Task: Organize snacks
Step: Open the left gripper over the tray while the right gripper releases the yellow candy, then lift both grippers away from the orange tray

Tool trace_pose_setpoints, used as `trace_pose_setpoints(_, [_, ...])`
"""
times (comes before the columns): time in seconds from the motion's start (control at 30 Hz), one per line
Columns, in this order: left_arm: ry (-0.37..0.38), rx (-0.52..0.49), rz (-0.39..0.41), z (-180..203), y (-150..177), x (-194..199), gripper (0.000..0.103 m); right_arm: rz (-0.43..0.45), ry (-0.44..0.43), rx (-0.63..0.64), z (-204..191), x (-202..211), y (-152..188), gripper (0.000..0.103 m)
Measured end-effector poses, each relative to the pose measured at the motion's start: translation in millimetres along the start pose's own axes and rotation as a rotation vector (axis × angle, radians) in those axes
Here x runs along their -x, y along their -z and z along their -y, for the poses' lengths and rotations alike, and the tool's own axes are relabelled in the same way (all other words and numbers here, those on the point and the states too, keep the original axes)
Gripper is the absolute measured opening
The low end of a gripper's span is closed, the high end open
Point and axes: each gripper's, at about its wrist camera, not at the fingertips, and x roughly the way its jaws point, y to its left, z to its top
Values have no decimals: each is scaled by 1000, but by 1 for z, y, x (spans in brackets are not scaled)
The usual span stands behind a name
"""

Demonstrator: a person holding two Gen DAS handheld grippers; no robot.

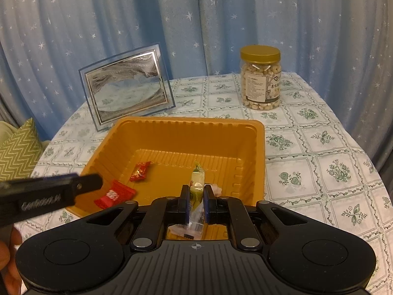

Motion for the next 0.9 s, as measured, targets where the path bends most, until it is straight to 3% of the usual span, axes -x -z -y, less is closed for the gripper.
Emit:
trace_pose_setpoints(0.27, [-21,-4,25,-7,10,24,43,36,-74,-53,3,1,-11,14])
trace_pose_setpoints(0.4, [-26,-15,28,-6,19,37,43,60,-58,-69,7,14,-8,39])
trace_pose_setpoints(0.9, [-25,-19,17,10,77,109,46,50,-11,-148,15,104,58,42])
